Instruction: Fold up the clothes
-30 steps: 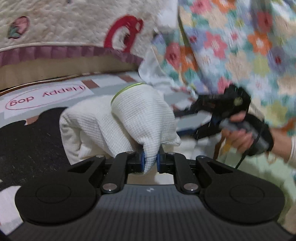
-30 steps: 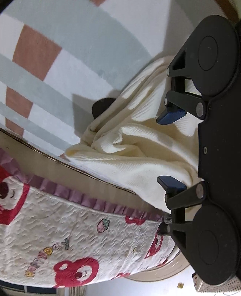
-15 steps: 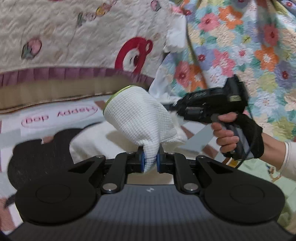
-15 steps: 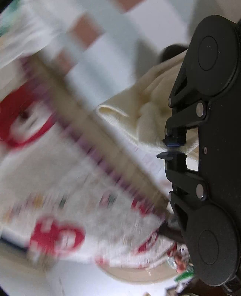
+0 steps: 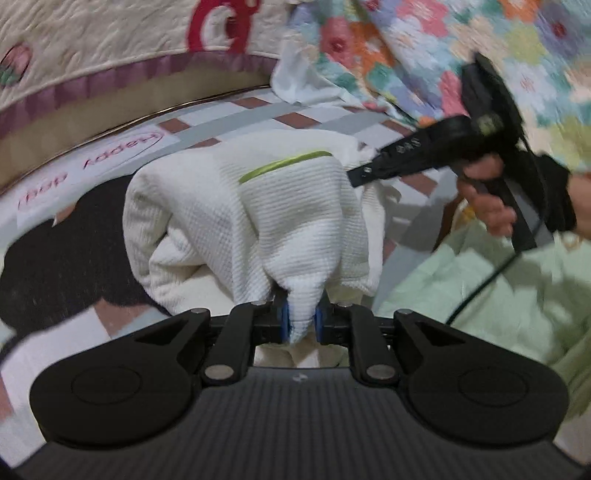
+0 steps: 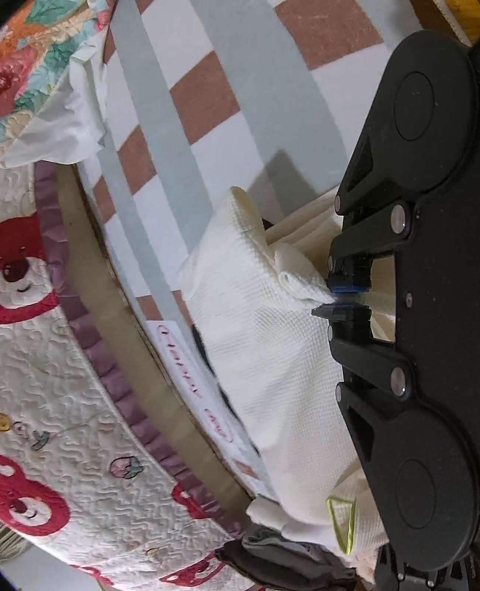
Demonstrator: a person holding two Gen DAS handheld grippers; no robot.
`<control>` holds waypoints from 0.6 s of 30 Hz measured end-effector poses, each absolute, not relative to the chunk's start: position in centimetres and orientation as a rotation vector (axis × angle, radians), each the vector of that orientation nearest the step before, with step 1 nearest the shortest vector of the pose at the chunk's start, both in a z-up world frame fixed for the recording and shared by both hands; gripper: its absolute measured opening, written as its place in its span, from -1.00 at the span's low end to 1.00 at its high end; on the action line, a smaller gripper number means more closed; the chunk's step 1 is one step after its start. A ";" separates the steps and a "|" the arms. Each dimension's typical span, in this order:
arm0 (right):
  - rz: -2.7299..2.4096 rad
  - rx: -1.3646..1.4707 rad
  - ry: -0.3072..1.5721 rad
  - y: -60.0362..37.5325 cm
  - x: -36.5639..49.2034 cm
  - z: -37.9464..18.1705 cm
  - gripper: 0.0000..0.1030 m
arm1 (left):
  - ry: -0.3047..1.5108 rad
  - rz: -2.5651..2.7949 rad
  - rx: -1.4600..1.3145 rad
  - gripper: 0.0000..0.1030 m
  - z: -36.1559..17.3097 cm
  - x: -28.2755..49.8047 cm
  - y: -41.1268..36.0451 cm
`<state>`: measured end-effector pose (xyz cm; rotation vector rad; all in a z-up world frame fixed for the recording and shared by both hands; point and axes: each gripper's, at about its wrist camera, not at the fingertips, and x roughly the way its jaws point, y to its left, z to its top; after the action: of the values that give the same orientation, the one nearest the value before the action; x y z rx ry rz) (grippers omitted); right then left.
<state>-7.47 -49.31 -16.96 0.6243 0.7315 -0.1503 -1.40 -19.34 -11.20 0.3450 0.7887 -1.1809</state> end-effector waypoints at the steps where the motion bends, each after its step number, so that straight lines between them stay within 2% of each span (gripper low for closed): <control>1: -0.148 0.635 0.735 -49.3 -7.5 -17.2 -0.84 | 0.805 -1.208 0.344 -0.71 -10.6 -1.2 -19.4; 6: -0.139 0.659 0.738 -49.2 -8.0 -17.7 -0.83 | 0.789 -1.360 0.187 -0.29 -5.5 1.7 -17.1; 8: -0.135 0.665 0.736 -49.2 -8.2 -17.6 -0.83 | 0.755 -1.370 0.108 -0.20 -3.6 3.0 -15.9; 12: -0.107 0.675 0.729 -49.1 -8.3 -17.3 -0.83 | 0.718 -1.250 0.062 -0.26 -2.8 4.8 -16.9; 16: -0.040 0.732 0.687 -48.8 -8.9 -16.5 -0.82 | 0.785 -1.169 0.148 -0.30 -6.2 5.0 -20.9; 18: -0.023 0.745 0.690 -48.9 -9.0 -16.2 -0.83 | 0.797 -1.068 0.204 -0.46 -8.2 5.4 -21.6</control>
<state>-9.00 -48.89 -16.23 0.7446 0.6902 -0.0228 5.43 -21.59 -8.21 0.2036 0.7965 -1.0683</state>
